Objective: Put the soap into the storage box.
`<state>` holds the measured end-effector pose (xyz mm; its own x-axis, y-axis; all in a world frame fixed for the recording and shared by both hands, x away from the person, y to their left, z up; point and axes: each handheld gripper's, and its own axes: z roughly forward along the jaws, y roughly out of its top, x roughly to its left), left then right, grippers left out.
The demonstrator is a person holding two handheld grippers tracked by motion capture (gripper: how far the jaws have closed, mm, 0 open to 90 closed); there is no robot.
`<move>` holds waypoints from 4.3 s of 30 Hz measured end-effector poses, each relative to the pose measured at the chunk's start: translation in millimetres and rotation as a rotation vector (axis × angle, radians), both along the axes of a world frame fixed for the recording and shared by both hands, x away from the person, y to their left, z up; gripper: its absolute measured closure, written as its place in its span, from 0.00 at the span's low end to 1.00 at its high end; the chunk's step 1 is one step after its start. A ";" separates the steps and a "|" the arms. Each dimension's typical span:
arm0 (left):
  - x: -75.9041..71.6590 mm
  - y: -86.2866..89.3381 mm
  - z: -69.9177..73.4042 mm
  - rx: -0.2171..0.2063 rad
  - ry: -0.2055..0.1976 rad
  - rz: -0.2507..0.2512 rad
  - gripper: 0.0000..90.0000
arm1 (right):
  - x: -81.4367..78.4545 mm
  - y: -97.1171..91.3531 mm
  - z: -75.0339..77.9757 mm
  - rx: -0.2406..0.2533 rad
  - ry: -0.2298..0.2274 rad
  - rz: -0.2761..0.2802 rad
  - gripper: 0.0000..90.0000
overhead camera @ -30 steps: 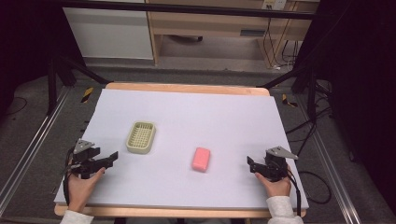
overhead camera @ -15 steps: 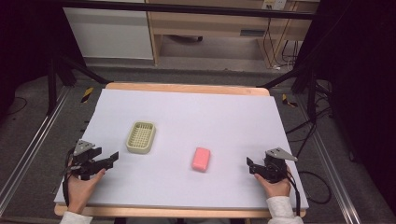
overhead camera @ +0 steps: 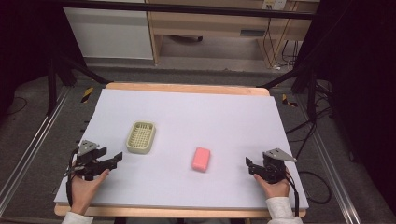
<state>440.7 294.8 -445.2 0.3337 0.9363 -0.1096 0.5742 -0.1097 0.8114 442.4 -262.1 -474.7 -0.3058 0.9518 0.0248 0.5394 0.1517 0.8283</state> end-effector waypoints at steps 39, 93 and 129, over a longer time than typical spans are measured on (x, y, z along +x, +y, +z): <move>-3.4 -33.0 18.0 -0.007 -0.038 -0.062 0.35 | 0.4 3.8 4.6 -0.007 -0.018 0.010 0.36; 19.1 -99.8 40.2 0.022 -0.077 -0.170 0.34 | 2.1 7.7 7.9 -0.020 -0.019 0.019 0.37; 31.1 -152.6 39.2 0.042 -0.073 -0.240 0.34 | 2.7 6.9 9.3 -0.019 -0.023 0.017 0.43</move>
